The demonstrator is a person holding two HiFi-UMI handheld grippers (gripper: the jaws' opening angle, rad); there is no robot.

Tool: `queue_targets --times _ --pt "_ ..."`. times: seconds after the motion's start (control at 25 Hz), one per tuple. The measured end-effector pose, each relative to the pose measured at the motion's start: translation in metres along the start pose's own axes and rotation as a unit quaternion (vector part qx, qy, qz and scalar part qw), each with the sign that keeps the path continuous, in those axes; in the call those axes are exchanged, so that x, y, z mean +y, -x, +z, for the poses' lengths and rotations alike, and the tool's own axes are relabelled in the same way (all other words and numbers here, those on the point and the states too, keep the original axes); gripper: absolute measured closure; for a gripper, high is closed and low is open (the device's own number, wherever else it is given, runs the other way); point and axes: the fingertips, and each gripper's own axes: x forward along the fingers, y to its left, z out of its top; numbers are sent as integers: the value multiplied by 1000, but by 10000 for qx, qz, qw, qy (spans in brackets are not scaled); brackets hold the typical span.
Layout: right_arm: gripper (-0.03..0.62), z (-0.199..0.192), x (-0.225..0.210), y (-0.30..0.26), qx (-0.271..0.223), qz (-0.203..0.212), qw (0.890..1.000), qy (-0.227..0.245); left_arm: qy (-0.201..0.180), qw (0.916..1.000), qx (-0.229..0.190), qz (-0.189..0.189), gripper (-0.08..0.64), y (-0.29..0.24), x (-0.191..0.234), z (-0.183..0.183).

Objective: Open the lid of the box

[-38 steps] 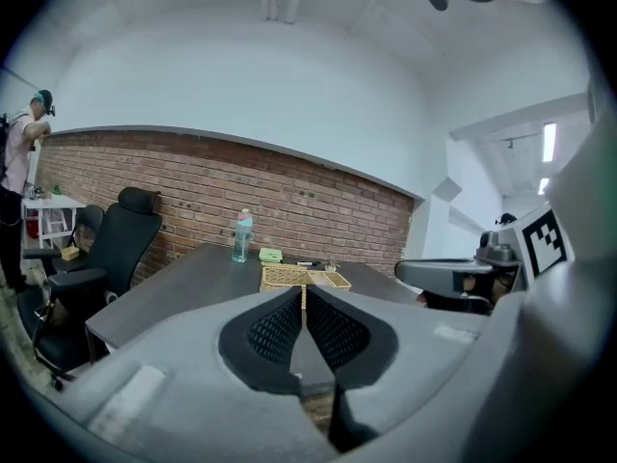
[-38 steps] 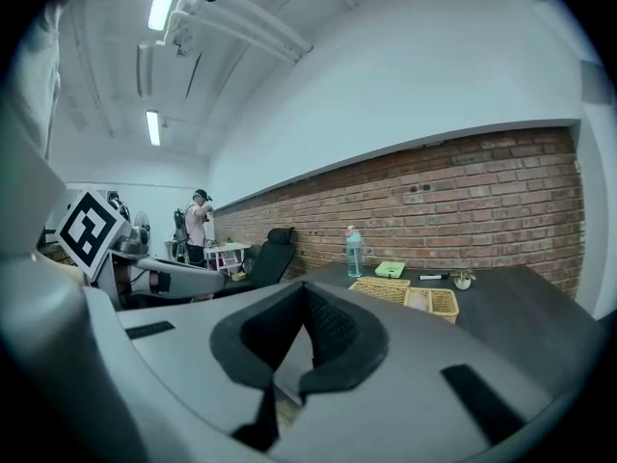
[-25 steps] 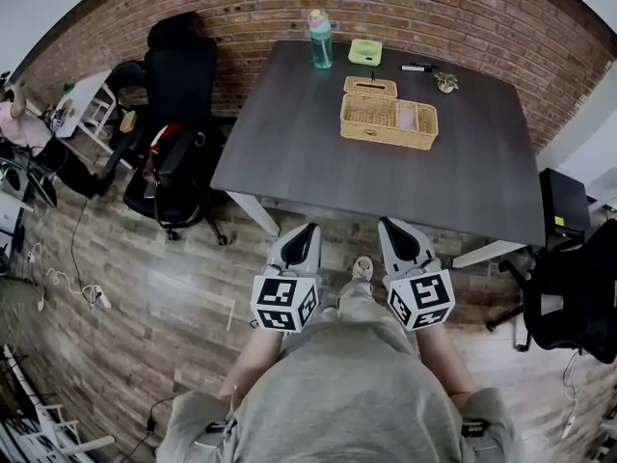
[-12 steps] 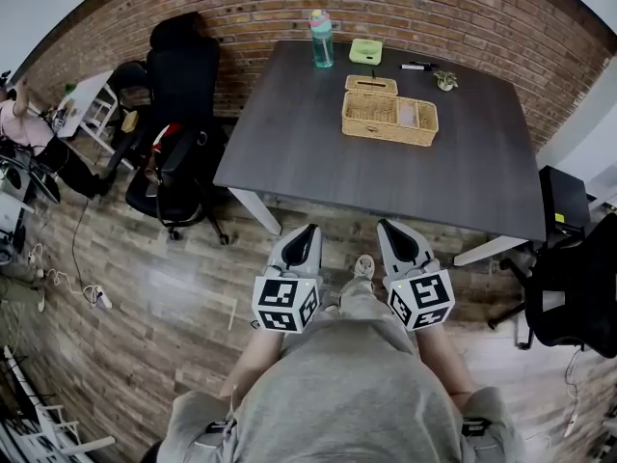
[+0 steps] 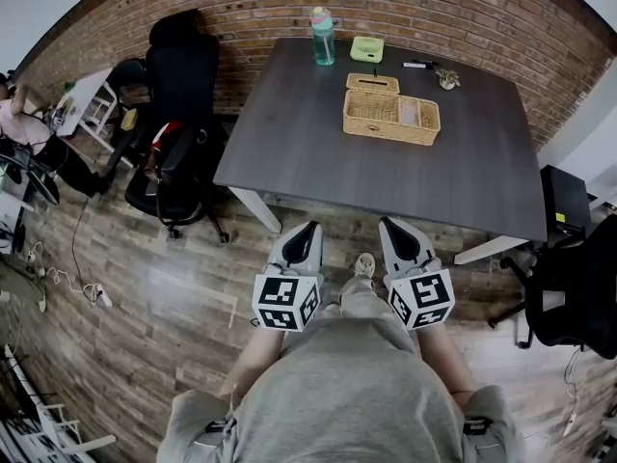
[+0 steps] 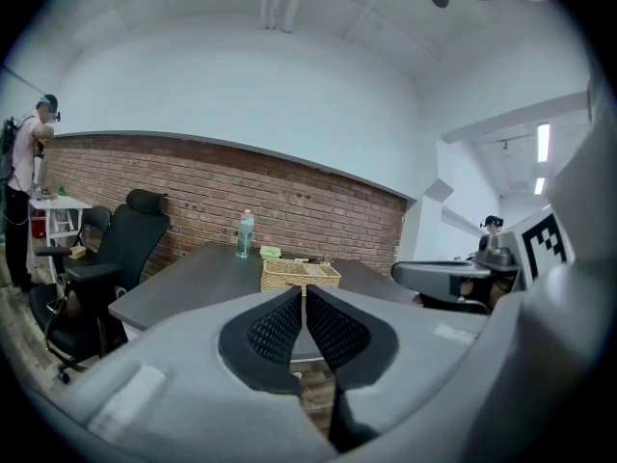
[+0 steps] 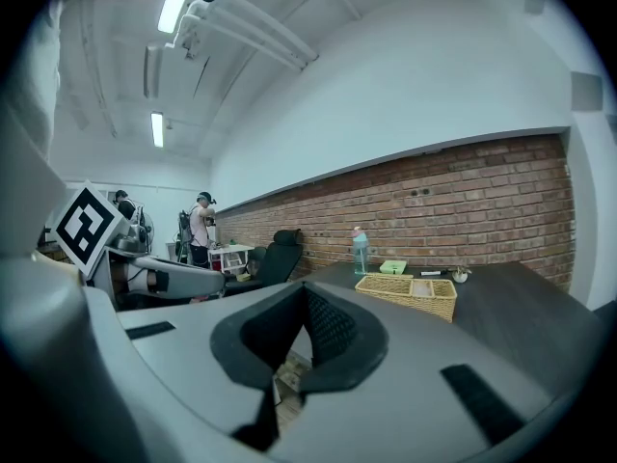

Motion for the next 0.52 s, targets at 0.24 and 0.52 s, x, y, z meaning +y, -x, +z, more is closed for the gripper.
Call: queue_targets --times 0.24,0.52 --pt "591 1 -3 -2 -30 -4 10000 -58 27 10000 31 7 533 -3 1 -1" --pt "591 4 -7 -8 -80 -1 9999 -144 96 9999 44 -6 533 -10 3 1"
